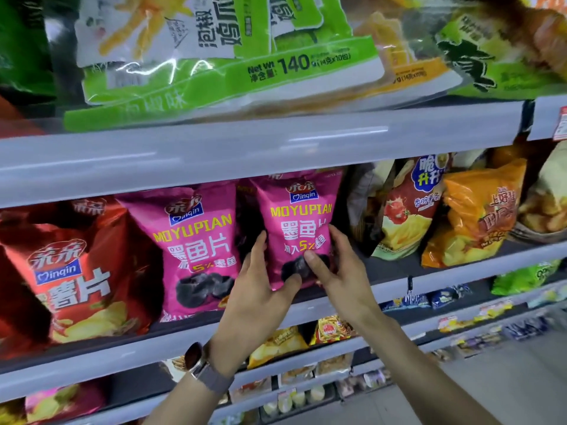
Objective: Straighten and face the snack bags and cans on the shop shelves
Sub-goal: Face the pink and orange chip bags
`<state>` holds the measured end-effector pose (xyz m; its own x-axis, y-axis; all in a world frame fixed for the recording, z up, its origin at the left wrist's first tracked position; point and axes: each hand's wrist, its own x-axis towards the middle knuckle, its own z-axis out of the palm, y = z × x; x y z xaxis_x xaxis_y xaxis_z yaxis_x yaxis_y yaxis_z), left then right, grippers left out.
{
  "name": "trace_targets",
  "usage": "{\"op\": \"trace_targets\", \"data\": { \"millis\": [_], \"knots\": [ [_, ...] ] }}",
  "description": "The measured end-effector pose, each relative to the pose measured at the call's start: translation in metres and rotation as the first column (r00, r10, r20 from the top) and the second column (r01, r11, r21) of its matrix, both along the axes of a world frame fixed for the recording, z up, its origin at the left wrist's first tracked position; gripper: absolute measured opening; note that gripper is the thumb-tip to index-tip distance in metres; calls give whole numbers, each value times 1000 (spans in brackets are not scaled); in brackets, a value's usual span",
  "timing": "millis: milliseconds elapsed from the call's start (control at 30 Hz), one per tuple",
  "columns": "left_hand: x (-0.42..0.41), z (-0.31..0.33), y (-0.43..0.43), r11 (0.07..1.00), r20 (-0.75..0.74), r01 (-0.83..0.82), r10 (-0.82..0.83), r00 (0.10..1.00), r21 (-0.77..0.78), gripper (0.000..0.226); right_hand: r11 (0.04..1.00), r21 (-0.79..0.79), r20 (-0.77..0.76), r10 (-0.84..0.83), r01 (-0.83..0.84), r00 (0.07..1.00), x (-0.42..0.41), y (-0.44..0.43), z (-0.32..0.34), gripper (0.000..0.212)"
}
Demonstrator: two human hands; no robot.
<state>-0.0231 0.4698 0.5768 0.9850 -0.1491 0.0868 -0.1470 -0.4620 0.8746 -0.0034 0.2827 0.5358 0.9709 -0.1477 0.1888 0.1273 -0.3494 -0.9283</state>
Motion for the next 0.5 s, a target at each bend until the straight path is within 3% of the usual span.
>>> {"op": "trace_targets", "data": {
  "millis": [267, 500],
  "knots": [
    [-8, 5, 10, 972, 56, 58, -73, 996, 228, 77, 991, -132, -20, -1, -2, 1000, -7, -13, 0, 66],
    [-41, 23, -6, 907, 33, 3, -18, 999, 420, 57, 841, -538, -39, 46, -60, 998, -27, -61, 11, 49]
  ]
}}
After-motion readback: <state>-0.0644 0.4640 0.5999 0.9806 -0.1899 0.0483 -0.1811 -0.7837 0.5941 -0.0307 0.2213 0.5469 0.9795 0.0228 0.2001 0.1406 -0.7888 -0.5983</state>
